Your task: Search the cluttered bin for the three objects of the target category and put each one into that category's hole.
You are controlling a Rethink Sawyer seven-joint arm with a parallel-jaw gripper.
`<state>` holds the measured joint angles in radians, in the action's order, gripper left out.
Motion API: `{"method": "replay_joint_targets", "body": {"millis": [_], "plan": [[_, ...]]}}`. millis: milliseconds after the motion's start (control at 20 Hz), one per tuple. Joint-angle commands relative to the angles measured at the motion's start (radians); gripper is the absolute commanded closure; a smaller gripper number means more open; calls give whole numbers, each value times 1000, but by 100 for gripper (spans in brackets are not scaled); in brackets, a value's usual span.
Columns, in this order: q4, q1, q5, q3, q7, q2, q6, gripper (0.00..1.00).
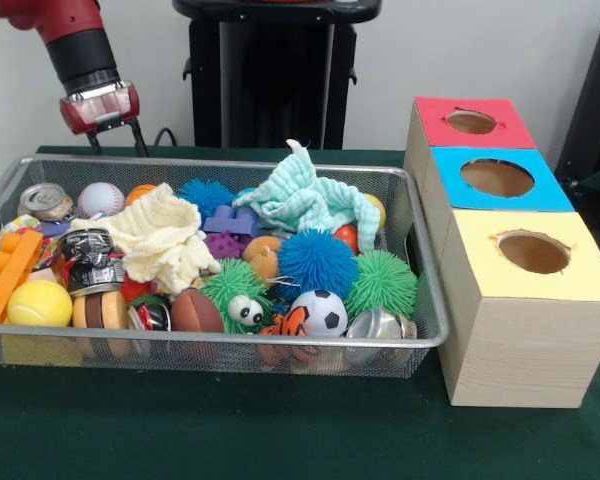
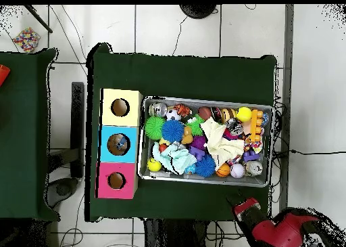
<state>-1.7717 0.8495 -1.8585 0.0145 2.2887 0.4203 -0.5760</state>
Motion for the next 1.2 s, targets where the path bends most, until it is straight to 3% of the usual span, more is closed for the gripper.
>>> {"method": "replay_joint_targets", "body": {"millis": [50, 300, 600, 700, 850, 1050, 1200], "plan": [[7, 10, 34, -121, -297, -26, -13, 0], [15, 64, 85, -146, -397, -50, -19, 0], [-25, 140, 161, -179, -453, -36, -151, 0], [-21, 91, 131, -155, -450, -26, -64, 0], [-12, 0, 55, -111, -349, -16, 25, 0], [22, -107, -65, -51, -176, -62, 43, 0], [36, -172, -110, -5, -94, -79, 46, 0]]}}
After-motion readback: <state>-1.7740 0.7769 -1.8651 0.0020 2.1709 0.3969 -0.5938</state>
